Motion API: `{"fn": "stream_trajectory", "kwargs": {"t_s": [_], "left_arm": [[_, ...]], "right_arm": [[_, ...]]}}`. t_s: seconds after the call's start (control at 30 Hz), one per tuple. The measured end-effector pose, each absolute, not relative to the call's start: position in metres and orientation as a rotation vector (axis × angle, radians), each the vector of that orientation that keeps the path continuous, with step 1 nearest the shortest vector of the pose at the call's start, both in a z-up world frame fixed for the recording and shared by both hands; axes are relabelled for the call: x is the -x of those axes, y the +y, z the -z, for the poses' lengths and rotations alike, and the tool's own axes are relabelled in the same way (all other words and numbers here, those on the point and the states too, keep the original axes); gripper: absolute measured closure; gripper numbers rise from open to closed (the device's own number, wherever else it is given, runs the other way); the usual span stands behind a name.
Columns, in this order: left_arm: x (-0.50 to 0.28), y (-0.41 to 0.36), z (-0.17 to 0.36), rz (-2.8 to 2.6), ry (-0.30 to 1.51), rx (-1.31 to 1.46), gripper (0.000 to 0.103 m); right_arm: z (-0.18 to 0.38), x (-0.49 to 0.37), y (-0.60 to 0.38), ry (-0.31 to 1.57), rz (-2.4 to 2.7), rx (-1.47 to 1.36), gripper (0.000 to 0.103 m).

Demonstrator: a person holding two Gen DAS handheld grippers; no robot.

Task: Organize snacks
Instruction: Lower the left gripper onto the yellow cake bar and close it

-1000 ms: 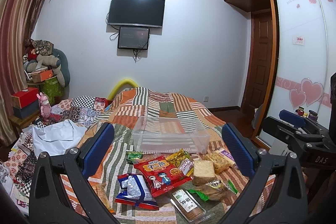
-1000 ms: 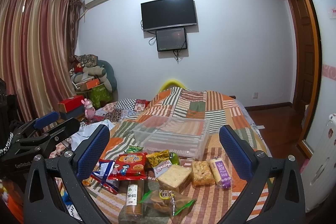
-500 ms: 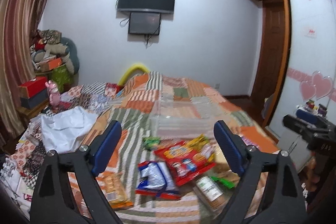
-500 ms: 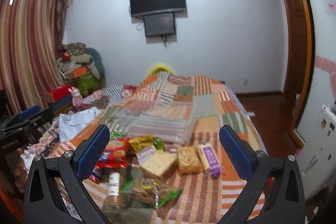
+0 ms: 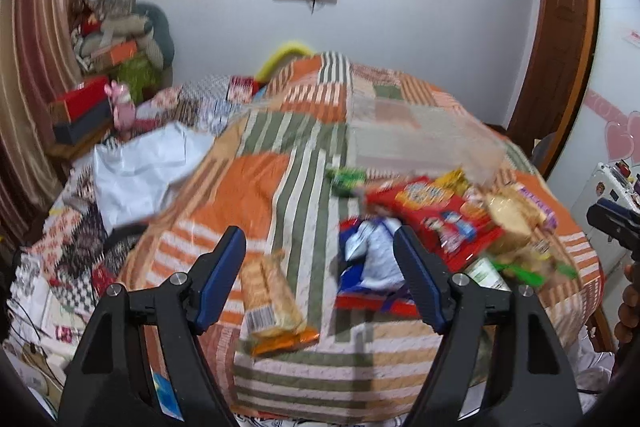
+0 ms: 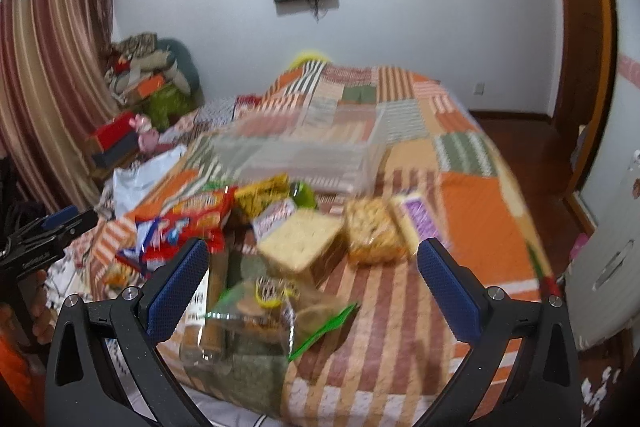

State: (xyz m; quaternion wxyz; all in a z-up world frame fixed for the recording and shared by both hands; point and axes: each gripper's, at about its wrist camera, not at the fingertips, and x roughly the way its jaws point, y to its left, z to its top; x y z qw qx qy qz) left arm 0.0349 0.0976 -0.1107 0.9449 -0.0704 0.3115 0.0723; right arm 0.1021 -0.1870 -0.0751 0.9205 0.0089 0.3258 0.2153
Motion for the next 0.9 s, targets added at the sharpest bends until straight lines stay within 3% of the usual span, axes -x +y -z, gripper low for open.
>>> {"fn": "stream_trajectory", "kwargs": {"t_s": [0.57,0.73,0.9], "left_arm": [[-0.06,0.133,0.182,-0.276,0.827,0.222,0.032],[-0.07,0.135,0.197,-0.254,0.868,0.252,0.051],[-0.07,0.137,0.199,-0.245,0.855,0.261,0.062]], "right_arm": [[0.132,-0.125,-0.173,0.902,-0.485,-0.054,0.0],[0.141,-0.129,-0.174,0.937,-0.53,-0.099,0.0],[0.138,-0.129,-0.178,0.931,-0.55,-0.095,0.017]]}}
